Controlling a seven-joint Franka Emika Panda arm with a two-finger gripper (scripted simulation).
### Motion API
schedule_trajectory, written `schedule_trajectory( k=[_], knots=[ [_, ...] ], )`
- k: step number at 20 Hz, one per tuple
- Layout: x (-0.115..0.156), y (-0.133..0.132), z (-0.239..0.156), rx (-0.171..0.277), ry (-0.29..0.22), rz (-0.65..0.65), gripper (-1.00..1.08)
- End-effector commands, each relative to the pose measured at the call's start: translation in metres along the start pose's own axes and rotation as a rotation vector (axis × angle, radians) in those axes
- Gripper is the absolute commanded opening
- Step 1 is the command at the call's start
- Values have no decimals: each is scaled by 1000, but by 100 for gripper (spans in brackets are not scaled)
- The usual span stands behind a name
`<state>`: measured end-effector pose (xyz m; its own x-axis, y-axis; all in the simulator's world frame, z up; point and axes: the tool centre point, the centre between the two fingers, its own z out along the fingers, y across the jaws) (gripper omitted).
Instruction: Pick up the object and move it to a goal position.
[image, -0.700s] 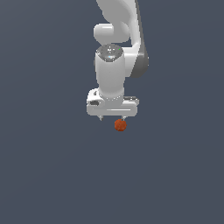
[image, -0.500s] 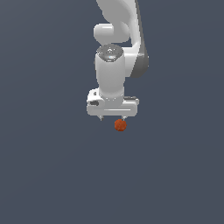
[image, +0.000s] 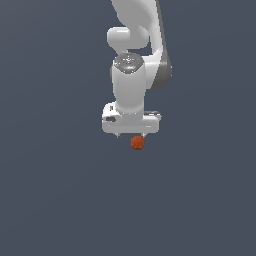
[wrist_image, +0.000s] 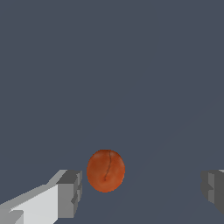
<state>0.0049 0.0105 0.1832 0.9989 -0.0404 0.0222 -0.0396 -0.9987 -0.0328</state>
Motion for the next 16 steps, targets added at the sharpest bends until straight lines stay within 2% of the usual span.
schedule_trajectory(
  k=[1, 8, 16],
  knots=[
    [0, 0, 0, 0, 0, 2, 100],
    [-2, 0, 3, -3, -1, -45, 100],
    [-7, -2, 13, -10, -6, -181, 100]
  ],
)
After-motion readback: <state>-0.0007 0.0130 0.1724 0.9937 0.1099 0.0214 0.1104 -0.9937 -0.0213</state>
